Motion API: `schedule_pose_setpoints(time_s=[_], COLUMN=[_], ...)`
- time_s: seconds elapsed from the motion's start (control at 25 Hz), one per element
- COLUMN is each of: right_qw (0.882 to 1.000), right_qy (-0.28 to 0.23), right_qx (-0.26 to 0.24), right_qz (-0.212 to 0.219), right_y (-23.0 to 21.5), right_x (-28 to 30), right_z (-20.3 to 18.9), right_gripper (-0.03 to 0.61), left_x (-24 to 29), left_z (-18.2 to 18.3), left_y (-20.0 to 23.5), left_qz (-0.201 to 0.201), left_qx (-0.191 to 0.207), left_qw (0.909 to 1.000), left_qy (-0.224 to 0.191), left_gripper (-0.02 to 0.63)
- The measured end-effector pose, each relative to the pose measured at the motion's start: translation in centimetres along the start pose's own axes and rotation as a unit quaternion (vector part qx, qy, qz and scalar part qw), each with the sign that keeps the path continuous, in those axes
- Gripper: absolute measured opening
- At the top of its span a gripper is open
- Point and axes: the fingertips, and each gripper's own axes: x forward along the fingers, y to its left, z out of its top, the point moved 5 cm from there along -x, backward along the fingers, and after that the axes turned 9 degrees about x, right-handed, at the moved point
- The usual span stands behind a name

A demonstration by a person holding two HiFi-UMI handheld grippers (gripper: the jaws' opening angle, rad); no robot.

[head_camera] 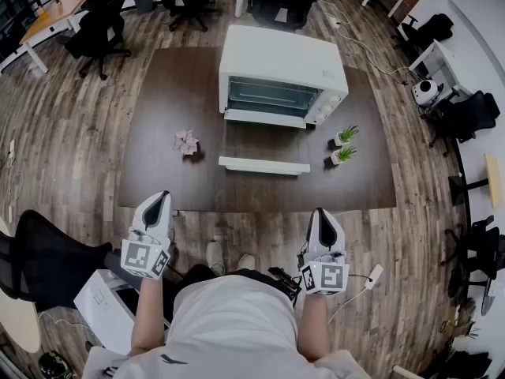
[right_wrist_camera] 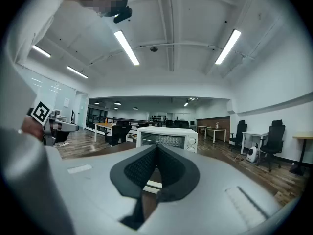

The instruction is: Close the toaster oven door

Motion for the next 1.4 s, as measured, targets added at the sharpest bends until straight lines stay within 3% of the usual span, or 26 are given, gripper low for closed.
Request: schedule_pose_setpoints(time_s=[0.84,1.12,1.4], right_qw=[0.999,0.998,0.998], right_qy=[-0.016,-0.011,-0.007], right_qx=[0.045,0.054,0.051], right_qz=[-0.017,-0.034,-0.022], right_y=[-0.3,0.1,-1.1], right_x=[1.7,3.6,7.0], right_z=[-0.2,-0.6,-0.4], right_gripper=[0.003,0.003,0.003], left_x=[1.4,3.6,6.7], left_z=[-0.4,-0.6,-1.2], left_y=[1.4,2.9,3.9], left_qz=[-0.011,-0.038,-0.029], left_qx=[-0.007,-0.008,-0.007], left_qw=[0.9999,0.9992,0.9994], left_qy=[0.003,0.01,0.018], left_gripper=[0.005,0.005,0.005])
